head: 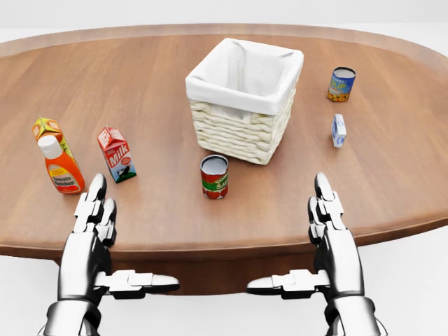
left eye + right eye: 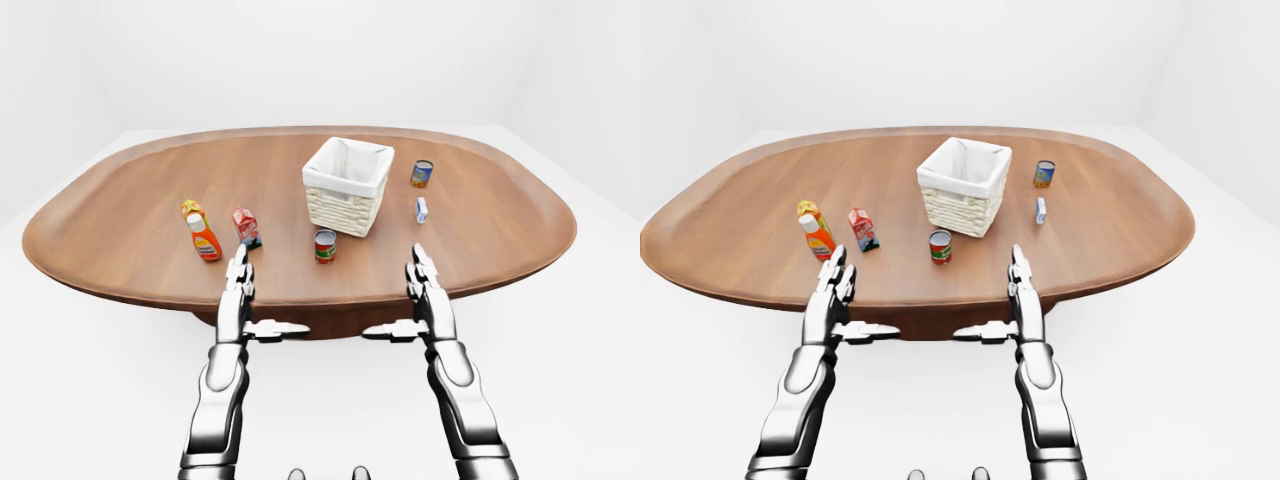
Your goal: Pick the milk and place it in the basket.
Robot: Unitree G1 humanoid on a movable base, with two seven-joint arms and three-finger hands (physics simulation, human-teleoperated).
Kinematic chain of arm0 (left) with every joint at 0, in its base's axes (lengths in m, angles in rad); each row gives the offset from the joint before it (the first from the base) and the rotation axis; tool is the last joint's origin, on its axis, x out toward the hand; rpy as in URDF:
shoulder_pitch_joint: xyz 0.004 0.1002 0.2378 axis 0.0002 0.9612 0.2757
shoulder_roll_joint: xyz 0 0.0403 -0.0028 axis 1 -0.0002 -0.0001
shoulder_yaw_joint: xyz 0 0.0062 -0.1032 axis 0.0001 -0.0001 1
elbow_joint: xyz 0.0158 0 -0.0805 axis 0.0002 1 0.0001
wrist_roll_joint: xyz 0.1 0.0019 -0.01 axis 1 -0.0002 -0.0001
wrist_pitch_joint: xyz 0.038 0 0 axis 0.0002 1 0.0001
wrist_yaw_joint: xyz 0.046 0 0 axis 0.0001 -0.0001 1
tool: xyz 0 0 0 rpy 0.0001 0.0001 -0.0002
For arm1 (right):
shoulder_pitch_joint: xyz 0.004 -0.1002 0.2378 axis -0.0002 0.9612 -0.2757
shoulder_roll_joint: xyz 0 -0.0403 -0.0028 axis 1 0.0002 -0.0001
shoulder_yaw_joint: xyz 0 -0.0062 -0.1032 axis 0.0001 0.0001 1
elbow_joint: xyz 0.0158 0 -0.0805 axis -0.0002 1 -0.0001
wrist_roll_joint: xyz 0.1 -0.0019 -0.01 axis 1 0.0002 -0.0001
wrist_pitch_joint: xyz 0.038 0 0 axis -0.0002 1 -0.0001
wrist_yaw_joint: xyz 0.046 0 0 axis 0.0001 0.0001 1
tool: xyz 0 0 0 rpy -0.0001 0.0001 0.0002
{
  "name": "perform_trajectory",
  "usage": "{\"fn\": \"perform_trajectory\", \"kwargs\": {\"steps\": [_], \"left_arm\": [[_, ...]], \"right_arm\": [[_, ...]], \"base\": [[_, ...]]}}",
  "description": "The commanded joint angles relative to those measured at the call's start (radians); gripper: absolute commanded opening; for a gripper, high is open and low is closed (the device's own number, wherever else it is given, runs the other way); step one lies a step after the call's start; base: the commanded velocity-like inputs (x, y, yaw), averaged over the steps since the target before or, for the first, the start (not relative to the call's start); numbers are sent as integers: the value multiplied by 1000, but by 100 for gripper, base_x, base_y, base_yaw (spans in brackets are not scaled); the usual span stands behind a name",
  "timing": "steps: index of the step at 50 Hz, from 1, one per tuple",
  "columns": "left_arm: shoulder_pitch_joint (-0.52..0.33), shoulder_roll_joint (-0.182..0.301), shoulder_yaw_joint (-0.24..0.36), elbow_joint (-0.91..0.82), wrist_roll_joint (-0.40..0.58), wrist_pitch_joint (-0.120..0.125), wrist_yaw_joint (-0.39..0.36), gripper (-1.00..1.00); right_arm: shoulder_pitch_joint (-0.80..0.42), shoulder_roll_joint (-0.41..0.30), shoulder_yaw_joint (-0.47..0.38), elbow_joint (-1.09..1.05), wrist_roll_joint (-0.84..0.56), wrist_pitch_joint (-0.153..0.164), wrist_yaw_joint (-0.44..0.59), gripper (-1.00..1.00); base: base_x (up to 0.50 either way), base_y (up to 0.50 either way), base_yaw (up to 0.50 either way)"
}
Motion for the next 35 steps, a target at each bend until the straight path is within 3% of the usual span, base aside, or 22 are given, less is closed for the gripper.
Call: {"fn": "perform_trajectory", "kwargs": {"steps": [1, 8, 14, 24, 35], "left_arm": [[16, 1, 12, -240, -24, 64, -7, 100], [69, -8, -19, -344, -1, 64, 4, 100], [87, 2, -42, -405, 31, 64, -21, 100], [63, 3, -2, -441, 51, 64, -30, 100], [77, 0, -17, -444, 71, 64, -33, 100]], "right_arm": [[52, -11, -21, -123, 44, 48, 80, 100], [44, -11, -35, -134, 16, 53, 57, 100], [56, -12, -25, -212, -5, 89, 61, 100], [53, -9, -31, -277, 19, 89, 82, 100], [47, -9, -26, -316, 24, 89, 85, 100]], "base": [[0, 0, 0], [0, 0, 0], [0, 0, 0], [0, 0, 0], [0, 0, 0]]}}
